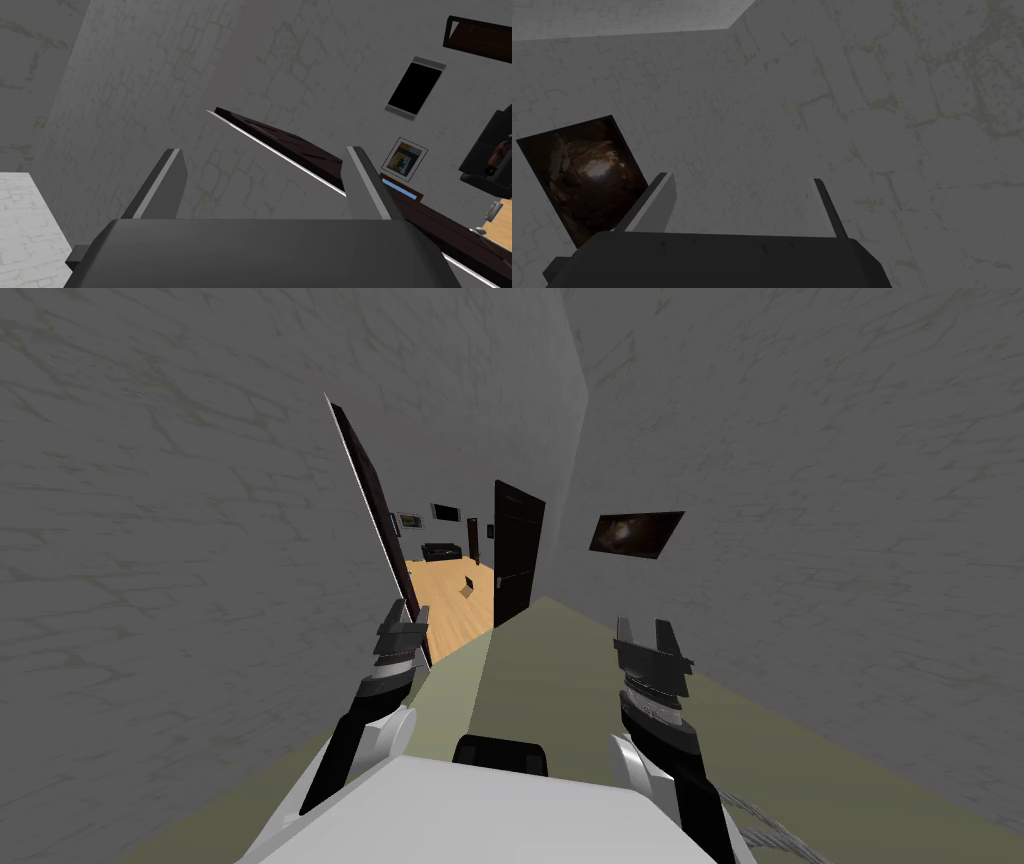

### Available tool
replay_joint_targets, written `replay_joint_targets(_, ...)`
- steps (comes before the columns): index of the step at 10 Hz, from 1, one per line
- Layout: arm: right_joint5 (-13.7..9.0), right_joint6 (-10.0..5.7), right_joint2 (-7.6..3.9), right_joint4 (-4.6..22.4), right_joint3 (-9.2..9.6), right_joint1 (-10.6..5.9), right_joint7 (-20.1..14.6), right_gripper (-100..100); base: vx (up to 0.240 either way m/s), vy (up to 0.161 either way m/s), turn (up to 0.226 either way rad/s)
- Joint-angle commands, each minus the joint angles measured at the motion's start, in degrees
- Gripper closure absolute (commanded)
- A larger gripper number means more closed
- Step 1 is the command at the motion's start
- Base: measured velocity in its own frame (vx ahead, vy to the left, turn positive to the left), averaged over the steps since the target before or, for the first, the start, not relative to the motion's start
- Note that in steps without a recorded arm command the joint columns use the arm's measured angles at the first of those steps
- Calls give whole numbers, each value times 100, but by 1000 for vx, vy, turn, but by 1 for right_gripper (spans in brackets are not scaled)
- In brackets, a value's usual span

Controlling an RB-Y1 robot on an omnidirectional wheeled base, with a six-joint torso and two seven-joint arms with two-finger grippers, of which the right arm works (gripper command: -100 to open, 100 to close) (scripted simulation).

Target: Push the door open

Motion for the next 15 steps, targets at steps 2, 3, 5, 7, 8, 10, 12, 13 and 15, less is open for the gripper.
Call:
replay_joint_targets(2, 15, -18, -154, 255, 154, -101, 3, -100, 168, 7, -14)
replay_joint_targets(3, 22, -25, -211, 365, 220, -145, 4, -100, 123, 5, -2)
replay_joint_targets(5, 36, -42, -311, 596, 359, -237, 6, -100, 138, 0, -11)
replay_joint_targets(7, 52, -60, -415, 860, 518, -342, 9, -100, 144, 11, -13)
replay_joint_targets(8, 60, -69, -453, 992, 598, -394, 11, -100, 195, 11, -14)
replay_joint_targets(10, 75, -88, -529, 1257, 757, -500, 14, -100, 190, 6, -9)
replay_joint_targets(12, 88, -102, -583, 1466, 883, -583, 16, -100, 144, 12, -12)
replay_joint_targets(13, 97, -113, -614, 1620, 976, -644, 18, -100, 151, 0, -15)
replay_joint_targets(15, 116, -135, -677, 1927, 1161, -766, 21, -100, 174, 4, -11)
